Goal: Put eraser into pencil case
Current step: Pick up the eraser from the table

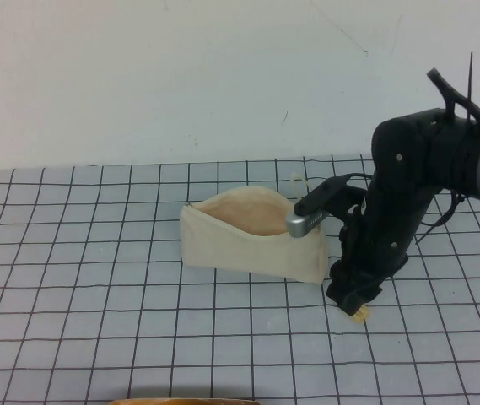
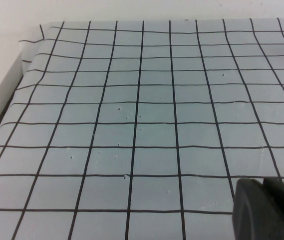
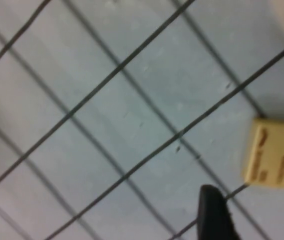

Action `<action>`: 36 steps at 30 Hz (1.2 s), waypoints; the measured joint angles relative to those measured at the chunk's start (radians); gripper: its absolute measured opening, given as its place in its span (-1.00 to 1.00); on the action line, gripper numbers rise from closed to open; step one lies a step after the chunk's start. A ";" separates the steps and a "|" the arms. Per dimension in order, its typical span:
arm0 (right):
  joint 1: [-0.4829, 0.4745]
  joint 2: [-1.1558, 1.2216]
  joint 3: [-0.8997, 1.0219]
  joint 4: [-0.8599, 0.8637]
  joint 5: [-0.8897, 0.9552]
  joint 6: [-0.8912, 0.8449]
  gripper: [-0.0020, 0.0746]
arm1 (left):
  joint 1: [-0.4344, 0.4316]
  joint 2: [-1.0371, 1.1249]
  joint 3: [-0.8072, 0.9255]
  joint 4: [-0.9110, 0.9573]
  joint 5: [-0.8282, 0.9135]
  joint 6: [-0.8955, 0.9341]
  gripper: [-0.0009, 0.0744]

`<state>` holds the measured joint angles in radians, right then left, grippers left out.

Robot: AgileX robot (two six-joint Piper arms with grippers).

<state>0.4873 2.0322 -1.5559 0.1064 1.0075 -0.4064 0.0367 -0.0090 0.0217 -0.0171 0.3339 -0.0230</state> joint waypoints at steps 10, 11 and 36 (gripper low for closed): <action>0.000 0.087 0.001 -0.022 -0.101 0.010 0.06 | 0.000 0.000 0.000 0.000 0.000 0.000 -0.98; 0.000 0.094 0.003 -0.022 -0.109 0.010 0.06 | 0.000 0.000 0.000 0.000 0.000 0.000 -0.98; 0.000 -0.080 0.009 -0.056 -0.050 0.036 -0.41 | 0.000 0.000 0.000 -0.002 0.002 0.000 -0.98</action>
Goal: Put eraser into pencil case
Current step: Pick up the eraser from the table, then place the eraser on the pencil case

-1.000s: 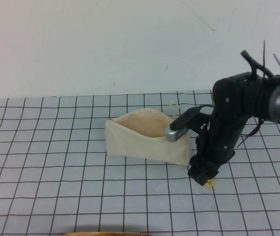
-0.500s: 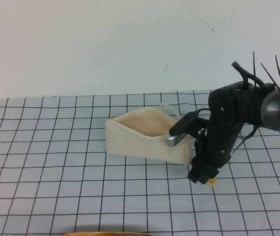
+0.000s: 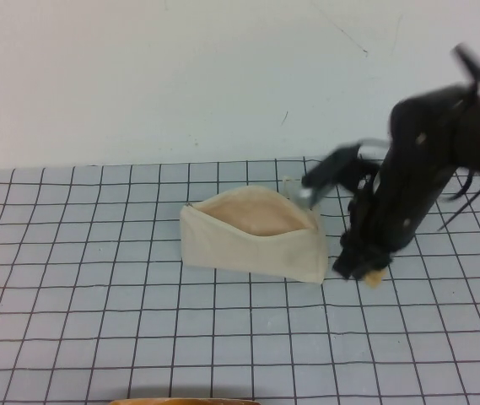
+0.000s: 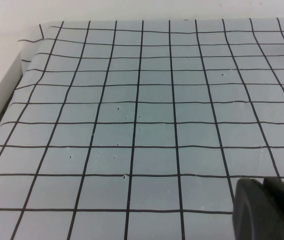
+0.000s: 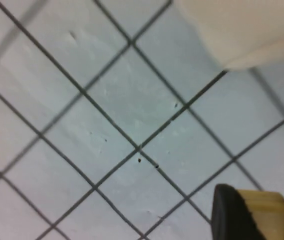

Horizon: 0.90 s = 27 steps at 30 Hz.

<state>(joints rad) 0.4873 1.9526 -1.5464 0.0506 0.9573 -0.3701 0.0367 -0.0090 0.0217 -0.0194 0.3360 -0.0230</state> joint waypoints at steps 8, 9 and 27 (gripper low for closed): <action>0.039 -0.114 -0.027 0.045 -0.199 0.000 -0.41 | 0.000 0.000 0.000 0.000 0.000 0.000 -0.98; 0.047 -0.110 -0.029 0.047 -0.243 0.000 -0.41 | 0.000 0.000 0.000 0.000 0.000 0.000 -0.98; 0.102 0.093 -0.120 0.102 -0.573 -0.019 0.22 | 0.000 0.000 0.000 0.000 0.000 0.000 -0.98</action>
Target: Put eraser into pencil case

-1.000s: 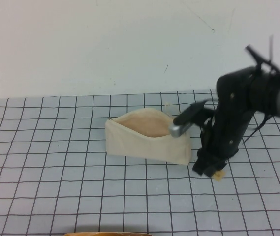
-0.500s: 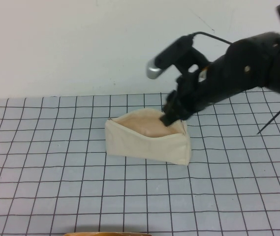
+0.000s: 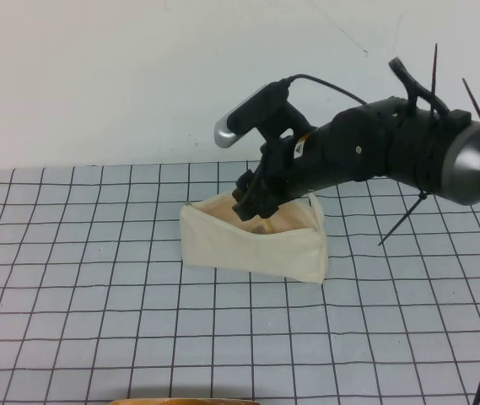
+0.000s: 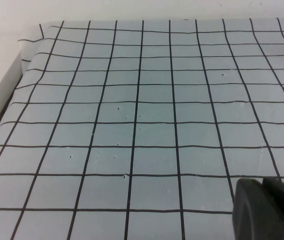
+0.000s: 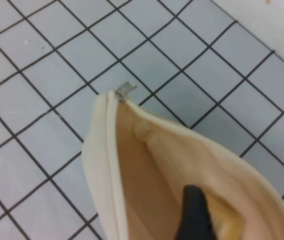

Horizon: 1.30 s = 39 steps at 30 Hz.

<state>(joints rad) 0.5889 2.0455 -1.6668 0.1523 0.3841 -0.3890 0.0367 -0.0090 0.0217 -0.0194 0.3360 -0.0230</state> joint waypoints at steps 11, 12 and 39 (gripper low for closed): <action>-0.008 -0.306 0.171 0.002 0.110 0.031 -0.85 | 0.000 0.000 0.000 0.000 0.000 0.000 -0.98; -0.009 -0.353 0.214 0.002 0.091 0.036 -0.88 | 0.000 0.000 0.000 0.000 0.000 0.000 -0.98; -0.011 -1.681 1.199 -0.074 0.139 0.045 -0.95 | 0.000 0.000 0.000 0.000 0.000 0.000 -0.98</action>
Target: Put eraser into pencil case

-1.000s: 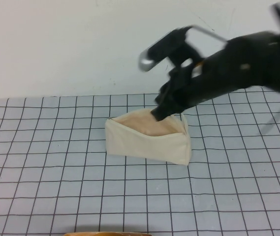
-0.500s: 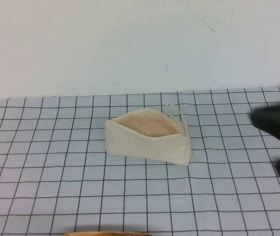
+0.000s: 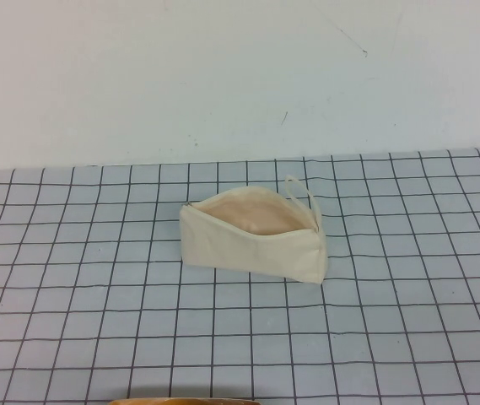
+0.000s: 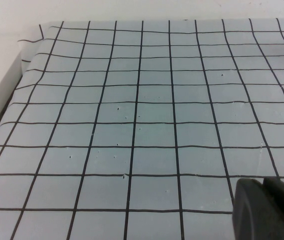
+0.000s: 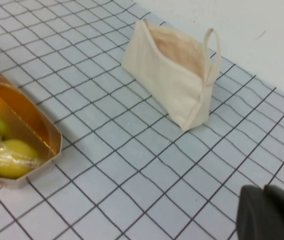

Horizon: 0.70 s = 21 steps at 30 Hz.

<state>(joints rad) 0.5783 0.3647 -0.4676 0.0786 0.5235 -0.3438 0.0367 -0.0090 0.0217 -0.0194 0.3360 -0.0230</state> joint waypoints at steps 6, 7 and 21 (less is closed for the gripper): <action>0.000 -0.110 0.115 -0.019 -0.100 0.029 -0.95 | 0.000 0.000 0.000 0.000 0.000 0.000 -0.98; 0.000 -0.123 0.140 -0.026 -0.142 0.029 -0.95 | 0.000 0.000 -0.002 0.000 0.000 0.000 -0.98; -0.531 -0.352 0.432 -0.031 -0.404 0.033 -0.95 | 0.000 0.000 -0.002 0.000 0.000 0.000 -0.98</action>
<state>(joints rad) 0.0474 0.0128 -0.0359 0.0472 0.1197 -0.3109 0.0367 -0.0090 0.0200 -0.0194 0.3360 -0.0230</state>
